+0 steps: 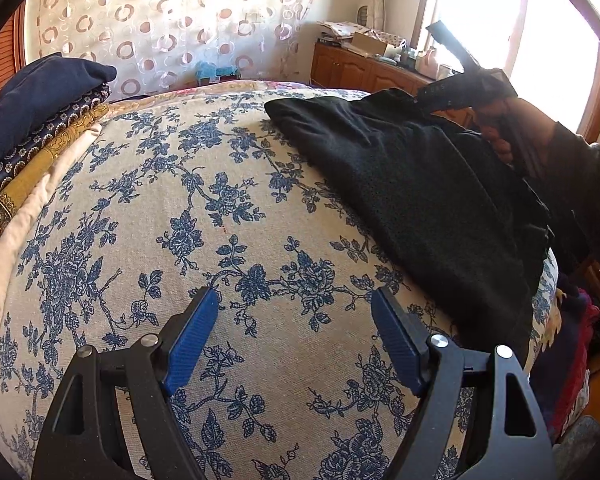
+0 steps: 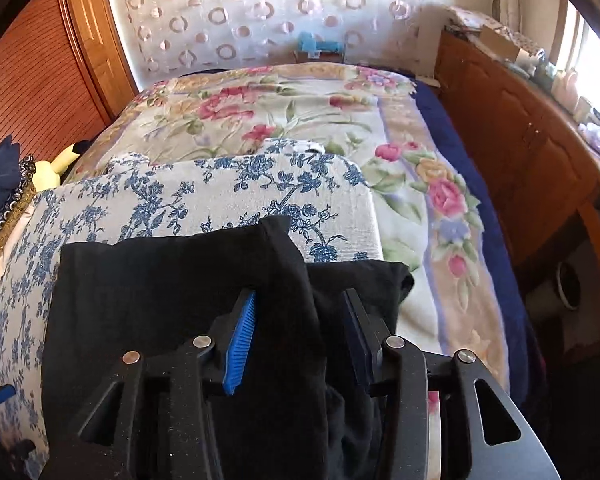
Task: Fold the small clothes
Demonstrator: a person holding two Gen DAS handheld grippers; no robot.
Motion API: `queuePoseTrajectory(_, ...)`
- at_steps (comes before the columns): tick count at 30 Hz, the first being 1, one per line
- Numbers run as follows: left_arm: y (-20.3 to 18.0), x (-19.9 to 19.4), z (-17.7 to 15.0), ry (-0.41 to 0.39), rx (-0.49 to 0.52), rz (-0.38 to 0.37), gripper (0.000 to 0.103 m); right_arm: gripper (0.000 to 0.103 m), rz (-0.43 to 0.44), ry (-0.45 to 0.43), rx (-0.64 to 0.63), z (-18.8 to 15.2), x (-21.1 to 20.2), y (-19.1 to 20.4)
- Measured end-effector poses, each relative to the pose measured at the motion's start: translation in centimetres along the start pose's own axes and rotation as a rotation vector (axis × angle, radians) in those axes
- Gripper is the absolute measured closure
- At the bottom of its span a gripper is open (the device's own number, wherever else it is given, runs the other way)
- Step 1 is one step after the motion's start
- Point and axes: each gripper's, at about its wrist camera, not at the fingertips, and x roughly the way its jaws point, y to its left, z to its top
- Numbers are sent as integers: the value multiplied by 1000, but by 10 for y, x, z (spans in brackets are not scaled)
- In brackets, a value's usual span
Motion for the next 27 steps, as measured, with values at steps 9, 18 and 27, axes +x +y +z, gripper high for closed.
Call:
queuePoseTrajectory(9, 0, 1, -1, 2, 7, 1, 23, 100, -9, -158, 119, 8, -35, -39)
queuePoseTrajectory(18, -1, 1, -1, 1, 7, 2, 23, 69, -25, -139, 44, -17, -56, -29)
queuePoseTrajectory(27, -22, -12, 5, -26, 38, 1, 23, 68, 48, -208, -84, -155, -138, -5)
